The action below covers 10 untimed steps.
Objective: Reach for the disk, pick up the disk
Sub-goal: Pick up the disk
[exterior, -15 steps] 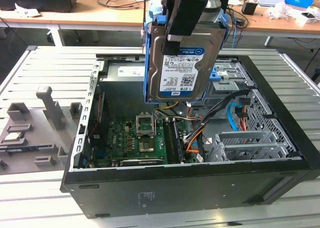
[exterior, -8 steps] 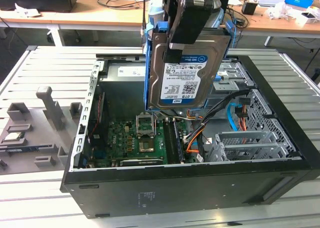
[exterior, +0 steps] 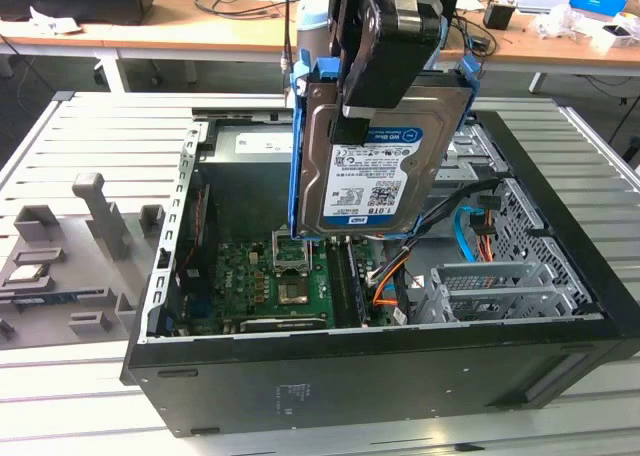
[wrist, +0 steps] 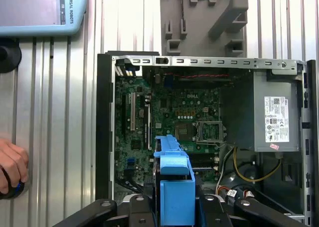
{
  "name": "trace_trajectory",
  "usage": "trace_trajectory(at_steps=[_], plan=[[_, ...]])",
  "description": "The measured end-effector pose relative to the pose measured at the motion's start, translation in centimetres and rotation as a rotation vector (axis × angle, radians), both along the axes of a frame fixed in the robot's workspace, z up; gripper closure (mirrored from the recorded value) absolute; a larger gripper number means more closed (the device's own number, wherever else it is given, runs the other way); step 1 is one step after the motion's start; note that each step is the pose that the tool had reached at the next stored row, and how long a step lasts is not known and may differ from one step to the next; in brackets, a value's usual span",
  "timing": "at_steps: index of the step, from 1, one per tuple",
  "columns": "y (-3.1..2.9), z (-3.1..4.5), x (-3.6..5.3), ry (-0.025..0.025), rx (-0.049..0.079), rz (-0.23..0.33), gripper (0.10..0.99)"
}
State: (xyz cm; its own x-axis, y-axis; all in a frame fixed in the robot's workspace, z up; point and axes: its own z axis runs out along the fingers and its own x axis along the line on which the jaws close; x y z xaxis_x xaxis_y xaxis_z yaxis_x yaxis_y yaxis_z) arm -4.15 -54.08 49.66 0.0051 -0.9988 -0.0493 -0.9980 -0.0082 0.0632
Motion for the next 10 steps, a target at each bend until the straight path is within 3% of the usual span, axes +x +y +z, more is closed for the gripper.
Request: trace_trajectory(at_steps=[6,10], plan=[[-1.45,-0.01,0.00,0.0001,-0.001,0.000,0.722],[-2.74,-0.02,0.00,0.0000,-0.001,0.000,0.722]])
